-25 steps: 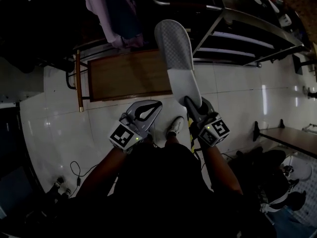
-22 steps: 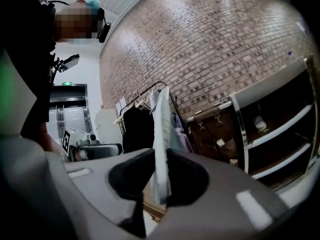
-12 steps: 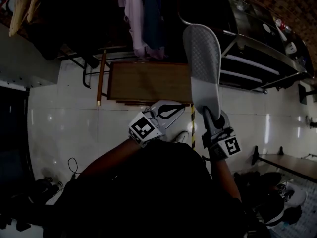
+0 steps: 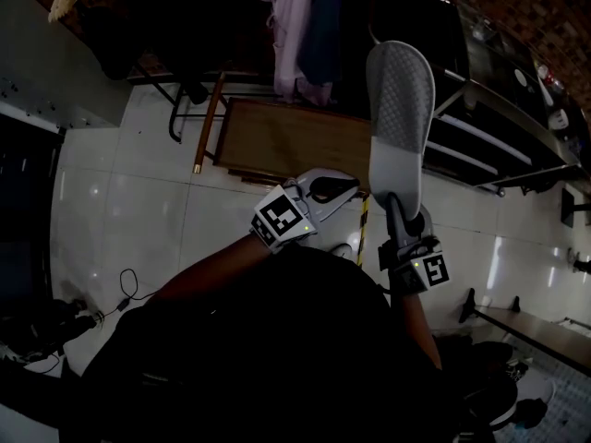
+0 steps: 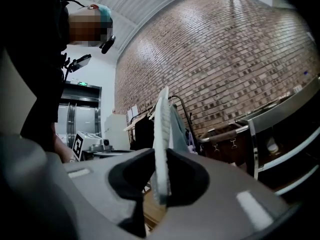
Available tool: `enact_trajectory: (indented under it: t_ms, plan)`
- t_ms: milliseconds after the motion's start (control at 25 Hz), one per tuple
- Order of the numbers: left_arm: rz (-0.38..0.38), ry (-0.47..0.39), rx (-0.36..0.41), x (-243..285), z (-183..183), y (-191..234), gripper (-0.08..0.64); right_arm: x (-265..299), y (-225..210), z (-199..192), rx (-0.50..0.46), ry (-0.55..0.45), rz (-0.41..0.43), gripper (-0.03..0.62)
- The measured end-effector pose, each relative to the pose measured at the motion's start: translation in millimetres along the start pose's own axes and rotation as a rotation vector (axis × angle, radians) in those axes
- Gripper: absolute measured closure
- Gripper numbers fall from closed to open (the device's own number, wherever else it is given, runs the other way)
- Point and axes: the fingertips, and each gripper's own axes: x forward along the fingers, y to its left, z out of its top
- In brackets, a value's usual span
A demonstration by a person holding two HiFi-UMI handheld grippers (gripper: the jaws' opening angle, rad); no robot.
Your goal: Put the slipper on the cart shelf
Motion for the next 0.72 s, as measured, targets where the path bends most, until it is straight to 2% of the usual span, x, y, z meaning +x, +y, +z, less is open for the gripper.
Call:
enact_trajectory:
  t_ms: [80, 280, 480, 720]
  plan:
    - [0.003, 0.005, -0.004, 0.0, -3.2, -0.5, 0.558, -1.5, -1.3, -3.7, 0.018, 0.002, 0.000, 0.528]
    - [-0.004, -0.071, -0.043, -6.5, 6.7, -0.8, 0.557, -2.6, -2.9, -9.9, 0.032, 0.006, -0.005, 0.528]
    - [0.020, -0.067, -0.045, -3.3, 9.3, -0.9, 0.557, -5.6, -4.5, -12.3, 0.037, 0.009, -0.002, 0.528]
    - [0.002, -0.063, -0.019, 1.5, 9.6, -6.9, 0.557, -12.3, -10.2, -13.3, 0.043, 0.011, -0.010, 0.528]
